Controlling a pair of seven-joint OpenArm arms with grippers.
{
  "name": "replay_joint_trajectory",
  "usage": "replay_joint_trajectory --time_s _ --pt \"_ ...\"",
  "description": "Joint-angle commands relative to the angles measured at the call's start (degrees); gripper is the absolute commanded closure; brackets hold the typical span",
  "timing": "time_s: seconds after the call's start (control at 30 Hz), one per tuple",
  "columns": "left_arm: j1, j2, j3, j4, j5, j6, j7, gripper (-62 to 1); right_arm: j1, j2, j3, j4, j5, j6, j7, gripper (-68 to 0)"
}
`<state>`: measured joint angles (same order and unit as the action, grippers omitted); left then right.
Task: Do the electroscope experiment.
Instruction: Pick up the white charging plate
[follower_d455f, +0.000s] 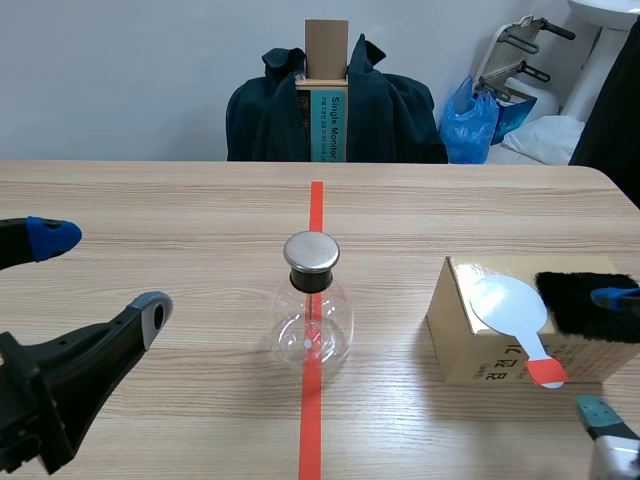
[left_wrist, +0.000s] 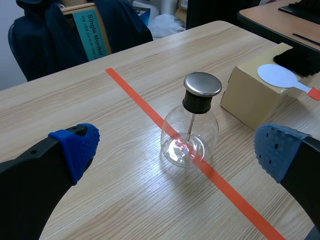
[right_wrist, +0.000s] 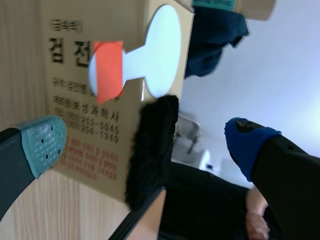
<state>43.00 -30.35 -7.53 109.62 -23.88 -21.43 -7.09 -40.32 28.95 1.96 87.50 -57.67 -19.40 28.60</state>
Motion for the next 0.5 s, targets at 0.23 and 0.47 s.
replay_joint_trajectory --time_s 0.23,0.47 --pt "0.0 -0.2 0.4 0.7 -0.3 -0.1 -0.8 -62.3 1.9 -0.9 -9.1 -0.1 -2.9 -6.6 -8.5 -67.9" --pt "0.0 -0.2 0.4 0.7 -0.3 -0.1 -0.8 -62.3 2.4 -0.9 -12.6 -0.1 -6.6 -6.8 -15.2 -67.9"
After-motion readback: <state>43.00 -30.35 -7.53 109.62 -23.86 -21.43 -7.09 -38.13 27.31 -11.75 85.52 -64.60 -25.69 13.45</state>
